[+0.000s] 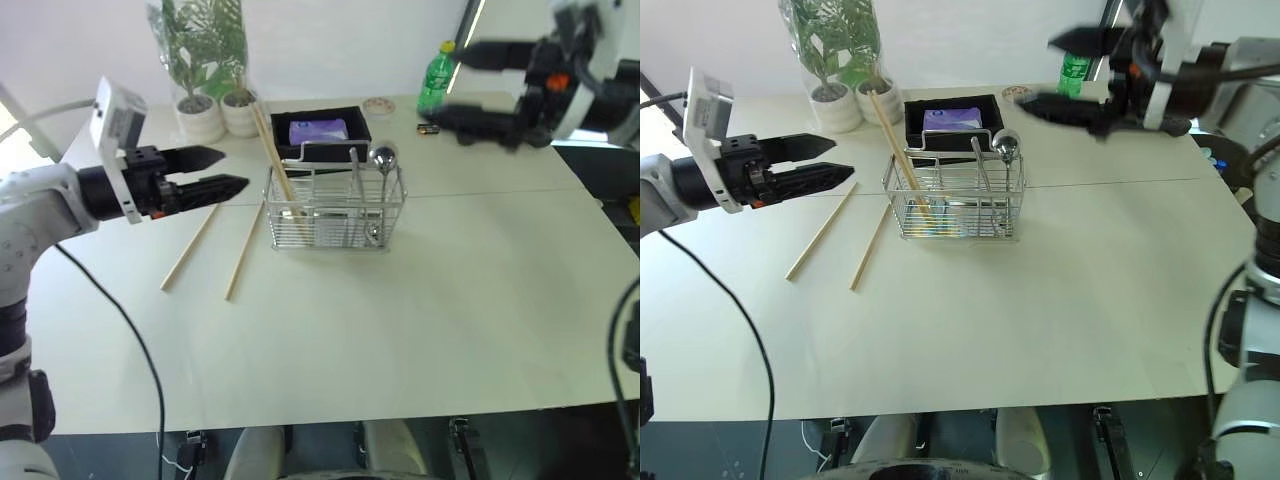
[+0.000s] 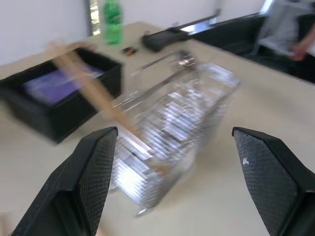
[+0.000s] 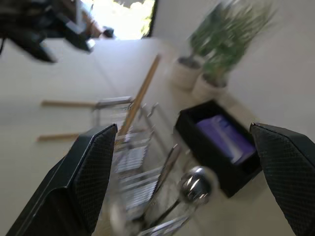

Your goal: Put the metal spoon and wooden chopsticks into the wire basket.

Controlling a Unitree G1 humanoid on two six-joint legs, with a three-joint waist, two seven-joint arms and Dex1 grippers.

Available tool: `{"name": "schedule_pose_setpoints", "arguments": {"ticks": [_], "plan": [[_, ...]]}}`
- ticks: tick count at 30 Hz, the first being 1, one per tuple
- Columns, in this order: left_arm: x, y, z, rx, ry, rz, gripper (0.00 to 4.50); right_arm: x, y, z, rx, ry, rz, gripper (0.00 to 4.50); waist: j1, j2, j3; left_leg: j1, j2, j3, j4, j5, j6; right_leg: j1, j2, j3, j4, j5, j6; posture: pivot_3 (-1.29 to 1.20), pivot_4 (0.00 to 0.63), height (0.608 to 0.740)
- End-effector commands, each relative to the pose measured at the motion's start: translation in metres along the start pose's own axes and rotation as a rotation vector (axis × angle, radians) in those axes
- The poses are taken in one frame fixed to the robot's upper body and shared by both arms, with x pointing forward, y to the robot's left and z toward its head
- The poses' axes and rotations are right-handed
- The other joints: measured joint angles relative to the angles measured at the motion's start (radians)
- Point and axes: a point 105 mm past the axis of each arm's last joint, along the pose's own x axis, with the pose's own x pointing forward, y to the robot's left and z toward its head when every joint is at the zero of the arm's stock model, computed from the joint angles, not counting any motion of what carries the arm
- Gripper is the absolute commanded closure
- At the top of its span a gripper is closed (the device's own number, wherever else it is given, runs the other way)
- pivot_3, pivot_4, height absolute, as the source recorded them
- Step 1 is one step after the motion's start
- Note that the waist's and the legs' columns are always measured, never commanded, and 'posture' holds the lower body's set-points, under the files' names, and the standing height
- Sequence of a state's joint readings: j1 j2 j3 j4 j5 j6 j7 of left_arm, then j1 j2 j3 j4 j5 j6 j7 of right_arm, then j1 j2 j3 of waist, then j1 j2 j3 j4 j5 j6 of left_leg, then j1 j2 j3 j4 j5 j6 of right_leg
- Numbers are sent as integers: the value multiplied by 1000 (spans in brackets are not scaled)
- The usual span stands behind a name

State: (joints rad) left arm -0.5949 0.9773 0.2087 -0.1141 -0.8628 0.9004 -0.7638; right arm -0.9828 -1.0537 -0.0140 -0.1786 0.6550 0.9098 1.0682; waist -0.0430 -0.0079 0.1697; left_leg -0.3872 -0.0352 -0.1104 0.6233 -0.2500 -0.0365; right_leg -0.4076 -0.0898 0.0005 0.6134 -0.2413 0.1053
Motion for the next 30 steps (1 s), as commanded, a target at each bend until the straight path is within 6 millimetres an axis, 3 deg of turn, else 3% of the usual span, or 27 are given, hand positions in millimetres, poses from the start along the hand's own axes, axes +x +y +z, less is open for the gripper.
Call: {"name": "schedule_pose_setpoints", "arguments": {"ticks": [1,8,12,16,21,30], "plan": [[-12,40,-22,-13,101,188,569,-5,15,-14,-27,64,57,70,3,-1,0,0,0,0,0,0,0,0,0,0,0,0,0,0,150,714],[3,78,-82,-100,265,319,569,-1,23,-37,41,79,9,70,21,-1,0,-1,0,0,3,0,0,0,0,0,1,2,3,0,150,714],[19,94,-102,-135,320,372,569,-2,30,-39,49,80,9,70,34,-3,1,-3,-1,0,4,0,0,-1,0,0,1,2,4,0,150,714],[46,106,-106,-167,345,406,569,-2,32,-38,52,73,-6,70,43,-6,1,-4,-2,-1,6,0,0,-1,-2,-1,1,2,4,0,150,714],[69,106,-99,-192,391,384,569,-2,31,-36,80,45,-48,70,45,-9,1,-5,-3,0,7,0,0,-1,-2,-1,0,4,7,0,150,714],[75,108,-100,-59,534,397,569,-6,29,-37,114,13,-133,70,28,-9,1,-4,-3,0,5,0,0,-1,-3,-2,2,4,8,0,150,714]]}}
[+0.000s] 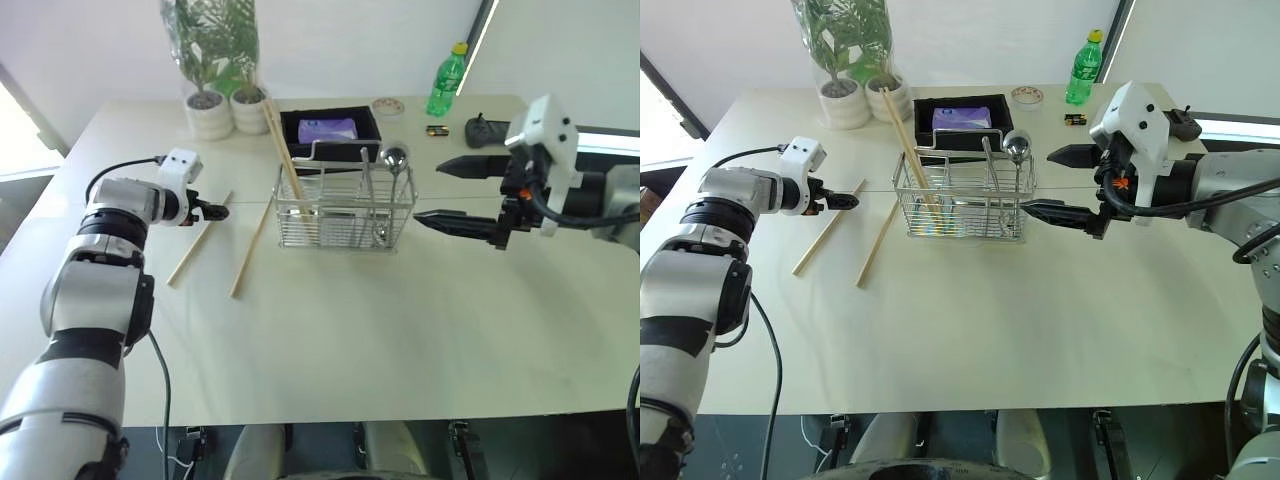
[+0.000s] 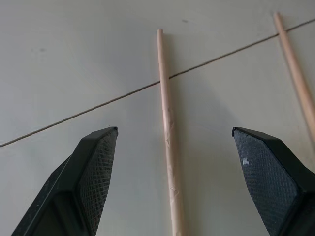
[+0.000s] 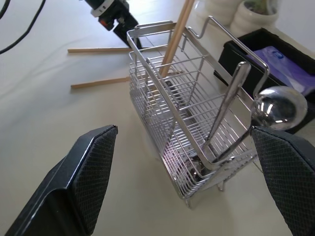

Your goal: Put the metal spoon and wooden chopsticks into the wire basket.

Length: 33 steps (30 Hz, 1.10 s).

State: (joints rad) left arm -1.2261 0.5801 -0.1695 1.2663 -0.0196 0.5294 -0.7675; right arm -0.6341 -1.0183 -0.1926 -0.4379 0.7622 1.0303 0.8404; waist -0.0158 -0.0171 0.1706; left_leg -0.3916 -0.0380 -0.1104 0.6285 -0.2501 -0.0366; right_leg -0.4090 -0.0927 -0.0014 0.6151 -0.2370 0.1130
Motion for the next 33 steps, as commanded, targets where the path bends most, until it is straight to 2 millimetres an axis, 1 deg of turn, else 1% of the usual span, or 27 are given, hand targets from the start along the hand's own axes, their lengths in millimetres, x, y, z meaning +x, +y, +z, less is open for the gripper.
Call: {"name": "schedule_pose_setpoints", "arguments": {"ticks": [1,4,10,13,17,19,24,28,31,33], "plan": [[-6,2,18,25,-50,10,569,-8,-1,13,-29,-52,-45,70,2,0,0,0,0,0,0,0,0,0,0,0,0,0,0,0,150,714],[-4,0,19,23,-42,23,569,-10,0,13,-26,-53,-50,70,5,0,0,0,0,0,1,0,0,0,0,0,0,0,0,0,150,714],[1,-5,13,32,-13,11,569,-12,1,13,-20,-52,-52,70,5,-1,0,0,-1,-1,2,0,0,1,-1,0,0,1,1,0,150,714],[1,-5,14,22,-21,5,1450,-12,0,14,-16,-54,-55,37,1,-1,0,0,-1,-1,2,0,0,1,-1,0,0,1,1,0,150,714],[0,-4,13,10,-22,7,3542,-11,0,15,-12,-59,-54,37,3,-1,0,0,-1,-1,1,0,0,1,-1,0,1,1,1,0,150,714],[0,-4,14,7,-24,12,4456,-11,0,15,-12,-61,-54,37,3,-1,0,0,-1,-1,2,0,0,1,-1,0,1,1,1,0,150,714],[0,-2,13,-17,-27,19,4456,-11,-2,17,-5,-67,-58,37,4,-1,0,0,-1,-1,2,0,0,1,-1,0,1,1,2,0,150,714],[0,0,6,-8,0,30,4456,-10,-3,18,-1,-73,-58,37,4,-1,0,0,-1,-1,2,0,0,1,-1,0,1,1,2,0,150,714],[-1,2,9,-29,-22,42,3654,-8,-4,20,0,-82,-62,37,4,-1,0,0,-1,-1,2,0,0,1,-1,0,1,1,2,0,150,714],[-1,3,12,-23,-30,50,2633,-8,-5,19,3,-83,-65,37,4,-1,0,0,-1,-1,2,0,0,1,-1,0,1,1,2,0,150,714]]}}
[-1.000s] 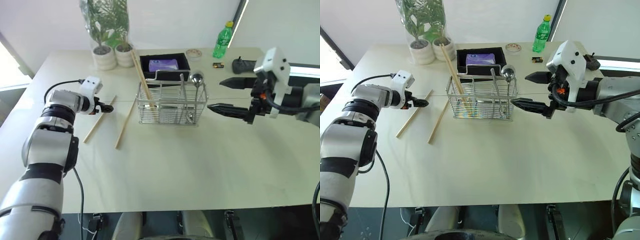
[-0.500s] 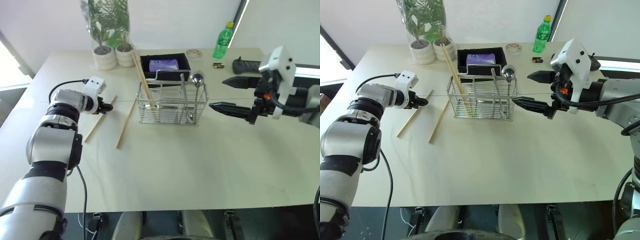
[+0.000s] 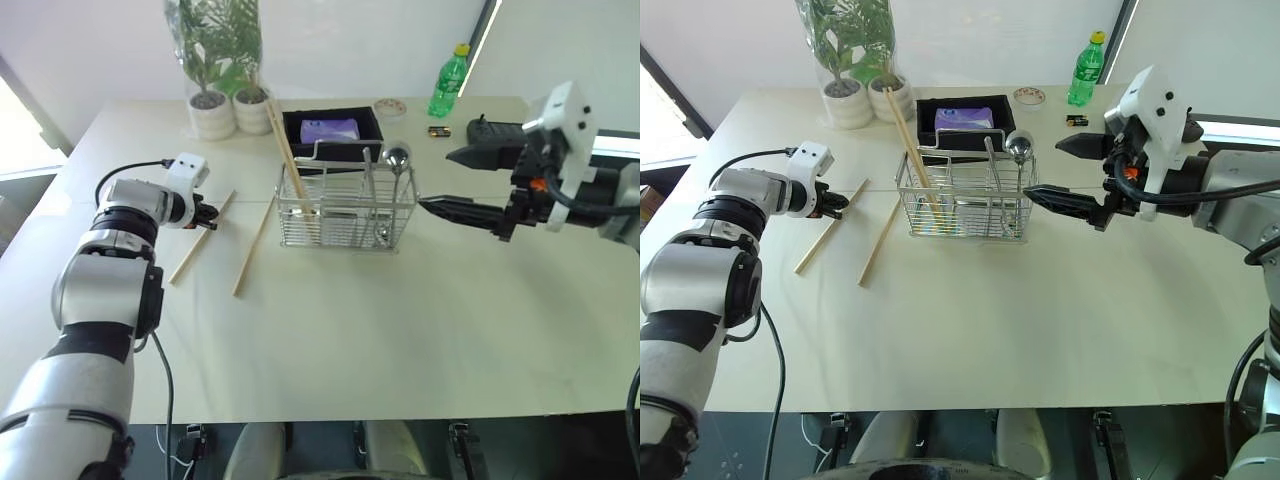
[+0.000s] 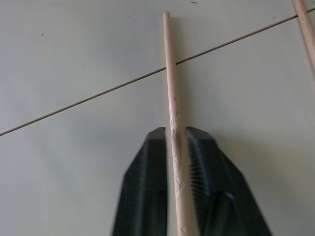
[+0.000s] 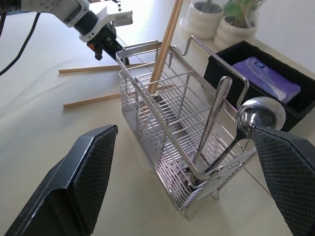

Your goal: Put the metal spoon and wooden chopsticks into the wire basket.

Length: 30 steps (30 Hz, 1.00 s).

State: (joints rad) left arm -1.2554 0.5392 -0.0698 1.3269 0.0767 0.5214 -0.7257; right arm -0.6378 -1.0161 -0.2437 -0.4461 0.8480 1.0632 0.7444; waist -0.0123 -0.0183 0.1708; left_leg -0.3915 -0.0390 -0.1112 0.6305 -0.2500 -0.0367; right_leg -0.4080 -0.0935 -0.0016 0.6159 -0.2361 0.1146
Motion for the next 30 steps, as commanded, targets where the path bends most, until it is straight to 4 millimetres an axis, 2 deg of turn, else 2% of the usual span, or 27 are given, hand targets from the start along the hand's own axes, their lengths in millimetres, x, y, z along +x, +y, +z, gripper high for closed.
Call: {"name": "schedule_pose_setpoints", "arguments": {"ticks": [1,5,8,19,26,29,30], "plan": [[-7,6,11,0,-38,25,2067,-2,-1,10,-26,-37,-12,37,0,0,0,0,0,0,0,0,0,0,0,0,0,0,0,0,150,714],[-7,8,12,0,-45,43,127,-3,-2,11,-20,-40,-12,37,0,0,0,0,0,0,0,0,0,0,0,0,0,0,0,0,150,714],[-7,9,13,-13,-55,55,127,-3,-3,13,-16,-43,-14,37,0,0,0,0,0,0,0,0,0,0,0,0,0,0,0,0,150,714],[8,2,-14,9,47,64,127,-5,-6,16,-21,-42,-29,37,1,0,0,0,0,0,1,0,0,0,0,0,1,0,0,0,150,714],[9,0,-12,7,38,56,127,-6,-7,16,-15,-45,-42,37,1,0,-1,1,0,0,1,0,0,1,0,0,1,0,0,0,150,714],[9,0,-11,1,29,54,973,-6,-7,16,-14,-44,-43,37,1,0,-1,1,0,0,1,0,0,1,0,0,1,0,0,0,150,714],[9,0,-10,-2,27,52,1468,-6,-7,16,-13,-44,-43,37,1,0,-1,1,0,0,1,0,0,1,0,0,1,0,0,0,150,714]]}}
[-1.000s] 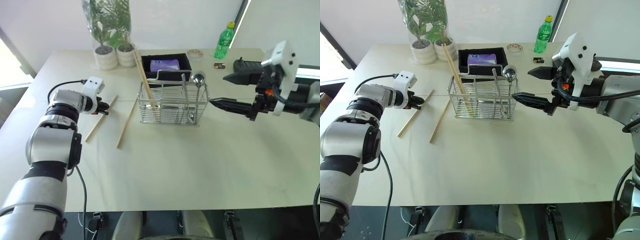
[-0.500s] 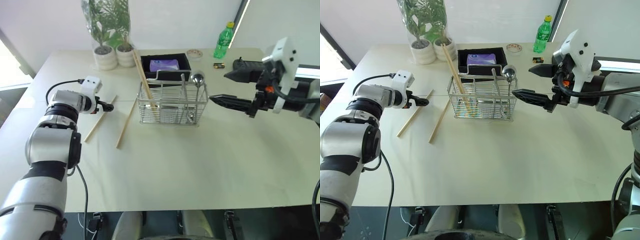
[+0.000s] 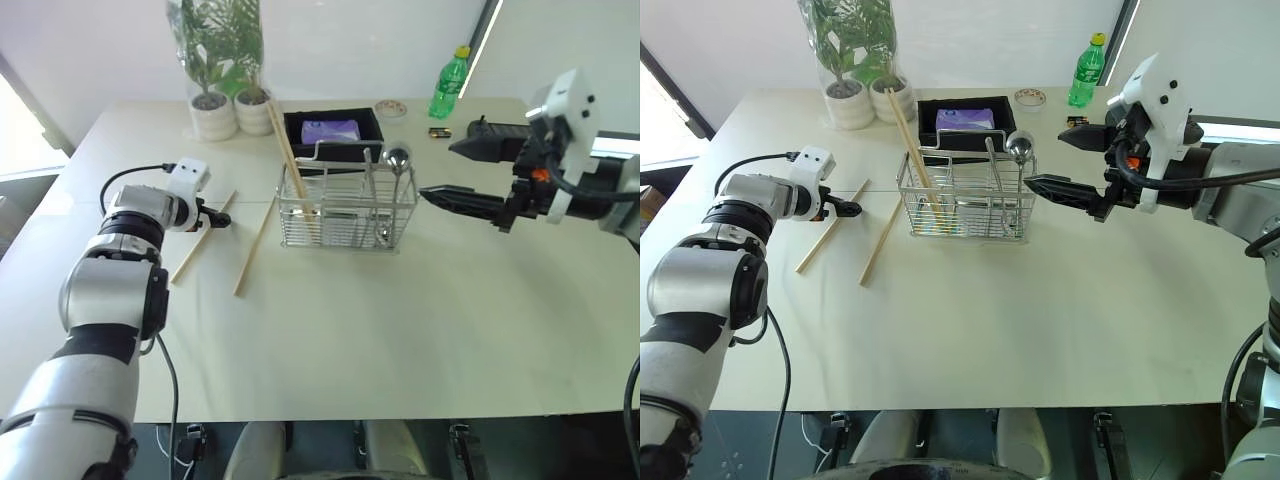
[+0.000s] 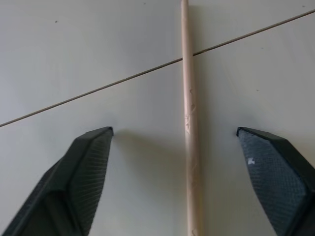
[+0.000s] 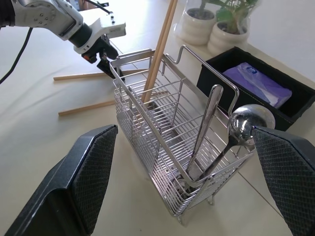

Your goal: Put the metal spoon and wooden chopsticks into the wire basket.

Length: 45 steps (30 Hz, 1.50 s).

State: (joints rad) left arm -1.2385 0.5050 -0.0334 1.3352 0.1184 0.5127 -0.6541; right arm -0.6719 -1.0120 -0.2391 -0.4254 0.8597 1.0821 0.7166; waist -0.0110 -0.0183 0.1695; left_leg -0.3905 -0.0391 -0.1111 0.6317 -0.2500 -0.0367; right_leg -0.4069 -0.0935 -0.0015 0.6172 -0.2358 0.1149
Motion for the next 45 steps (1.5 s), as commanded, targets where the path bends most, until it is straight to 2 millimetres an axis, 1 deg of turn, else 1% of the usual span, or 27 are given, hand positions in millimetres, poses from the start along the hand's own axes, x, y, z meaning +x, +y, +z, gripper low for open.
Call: {"name": "schedule_pose_setpoints", "arguments": {"ticks": [1,5,6,14,17,18,21,23,24,27,29,30,32,33,35,37,38,40,42,44,45], "plan": [[0,2,-3,-9,7,3,1981,-6,-2,11,-25,-35,-21,37,-1,0,0,0,0,0,0,0,0,0,0,0,0,0,0,0,150,714],[-1,4,-3,-18,4,7,4096,-5,-2,11,-23,-38,-16,37,-3,0,0,1,0,0,0,0,0,0,0,0,1,0,0,0,150,714],[-1,4,-3,-21,4,10,4456,-4,-2,11,-23,-38,-15,37,-3,0,0,1,0,0,0,0,0,0,0,0,2,0,0,0,150,714],[-4,7,-4,-42,4,9,4456,-2,-2,9,-22,-33,-4,37,-3,0,0,1,0,0,0,0,0,0,0,0,2,0,0,0,150,714],[-8,11,6,-78,-43,16,4456,-2,-1,8,-26,-23,-1,37,-3,0,0,1,0,0,0,0,0,0,0,0,2,0,0,0,150,714],[-11,12,12,-91,-74,21,4456,-3,0,7,-29,-18,1,37,-3,0,0,1,0,0,0,0,0,0,0,0,2,0,0,0,150,714],[-26,22,44,-138,-232,46,4456,-4,2,5,-31,-6,13,37,-2,0,0,0,0,0,0,0,0,-1,0,0,2,0,0,0,150,714],[-40,24,72,-163,-357,36,4456,-5,3,1,-36,13,20,37,-1,-1,1,0,0,0,0,0,0,-1,0,0,2,0,0,0,150,714],[-49,24,87,-167,-423,23,4456,-6,4,0,-39,20,24,37,2,-2,1,0,0,0,0,0,0,-1,0,0,1,0,0,0,150,714],[-75,25,123,-173,-589,-4,4456,-8,7,-2,-37,25,29,37,2,-2,1,-1,0,0,0,0,0,-1,-1,0,0,0,0,0,150,714],[-100,21,153,-163,-740,-45,4456,-9,8,-2,-36,26,31,37,1,-2,1,-1,-1,0,0,0,0,-1,-2,0,0,1,1,0,150,714],[-116,14,170,-149,-838,-102,4456,-10,9,-4,-38,34,35,37,0,-2,1,-1,-1,1,0,0,0,-1,-2,0,-1,1,1,0,150,714],[-145,-5,195,-137,-978,-251,4456,-12,12,-9,-50,59,49,37,0,-2,1,-1,-1,1,0,0,0,-1,-2,0,-1,1,1,0,150,714],[-157,-15,205,-130,-1026,-324,4456,-13,13,-11,-57,70,57,37,0,-2,1,-1,-1,1,-1,0,0,-1,-2,0,-1,1,1,0,150,714],[-175,-38,217,-90,-1089,-445,4456,-14,15,-13,-62,80,65,37,0,-2,1,-1,-1,1,-1,0,0,-1,-2,0,-2,1,1,0,150,714],[-187,-63,224,-19,-1130,-530,4456,-14,15,-11,-61,74,67,37,-1,-1,1,-1,-1,1,0,0,0,0,-2,0,-1,1,1,0,150,714],[-189,-79,226,24,-1131,-577,4456,-14,15,-10,-60,69,64,37,0,-1,1,-1,-1,1,0,0,0,0,-2,0,-1,1,2,0,150,714],[-191,-99,226,73,-1126,-628,4456,-14,14,-9,-57,63,58,37,-1,-1,1,-1,-1,1,1,0,-1,0,-2,0,0,1,2,0,150,714],[-184,-122,220,127,-1097,-678,4456,-15,13,-10,-56,64,44,37,-2,-1,0,0,-1,1,1,0,-1,1,-2,0,0,1,2,0,150,714],[-175,-138,213,166,-1064,-707,4456,-16,12,-10,-52,60,31,37,-4,0,-1,1,-1,1,1,0,-1,1,-2,0,0,1,2,0,150,714],[-169,-142,209,174,-1047,-707,4456,-17,13,-9,-48,55,26,37,-4,0,-1,1,0,1,1,0,-1,1,-2,0,0,1,2,0,150,714]]}}
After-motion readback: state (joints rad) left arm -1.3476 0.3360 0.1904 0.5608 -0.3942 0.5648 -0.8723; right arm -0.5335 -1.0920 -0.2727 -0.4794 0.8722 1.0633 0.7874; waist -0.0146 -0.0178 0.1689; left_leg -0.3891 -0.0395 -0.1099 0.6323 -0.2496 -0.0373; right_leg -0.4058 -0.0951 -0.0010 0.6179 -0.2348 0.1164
